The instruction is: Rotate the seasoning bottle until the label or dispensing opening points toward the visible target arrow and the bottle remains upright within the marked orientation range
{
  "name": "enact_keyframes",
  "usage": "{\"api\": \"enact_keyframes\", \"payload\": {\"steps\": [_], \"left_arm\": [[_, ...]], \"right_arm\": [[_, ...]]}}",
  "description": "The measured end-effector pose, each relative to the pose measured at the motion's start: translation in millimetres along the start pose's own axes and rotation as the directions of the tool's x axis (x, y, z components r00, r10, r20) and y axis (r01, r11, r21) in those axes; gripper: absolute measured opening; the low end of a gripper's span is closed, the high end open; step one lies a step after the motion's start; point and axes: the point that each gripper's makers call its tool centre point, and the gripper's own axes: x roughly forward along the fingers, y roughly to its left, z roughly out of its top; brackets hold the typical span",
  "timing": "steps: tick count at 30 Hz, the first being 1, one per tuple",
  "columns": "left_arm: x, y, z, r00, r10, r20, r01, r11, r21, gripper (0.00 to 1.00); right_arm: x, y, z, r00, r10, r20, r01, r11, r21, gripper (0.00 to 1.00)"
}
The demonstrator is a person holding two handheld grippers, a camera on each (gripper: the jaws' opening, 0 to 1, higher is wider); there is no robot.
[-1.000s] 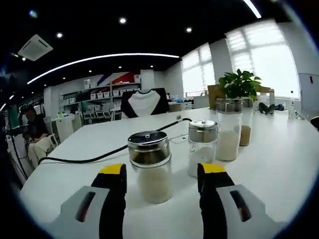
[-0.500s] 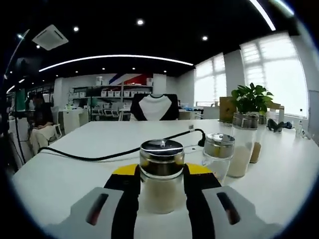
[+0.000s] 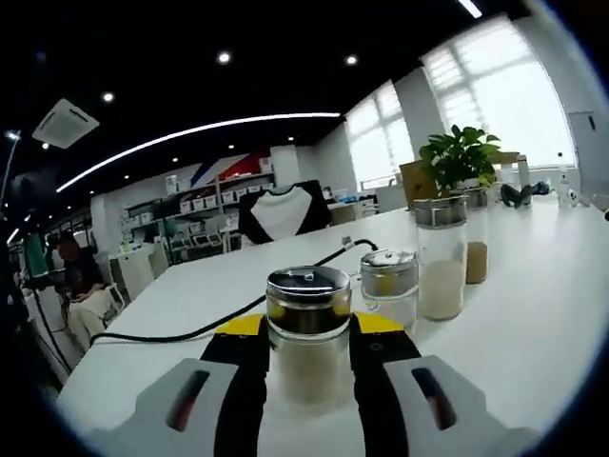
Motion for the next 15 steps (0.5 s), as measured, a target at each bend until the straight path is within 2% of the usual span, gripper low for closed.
{"api": "enact_keyframes", "payload": {"steps": [4,7,12,15], "left_arm": [[-4.1,-8.5,10.8,1.0,-0.018,0.013,0.018,0.999,0.027,0.34],[-9.3,-17.1,16.6,0.999,-0.021,0.028,0.022,1.0,-0.023,0.34],[-22.3,-37.9,22.3,0.998,-0.036,0.049,0.037,0.999,-0.035,0.34],[-29.9,-43.8,25.5,0.997,-0.046,0.058,0.049,0.997,-0.058,0.34]], "right_arm": [[-0.6,-2.5,0.1,1.0,-0.005,0.001,0.005,1.0,0.002,0.98],[3.1,-4.3,1.5,1.0,-0.005,0.005,0.005,1.0,0.005,0.98],[11.7,-1.5,5.0,1.0,0.004,0.007,-0.004,1.0,-0.005,0.98],[16.1,3.9,6.0,1.0,0.02,0.004,-0.02,1.0,-0.013,0.97]]}}
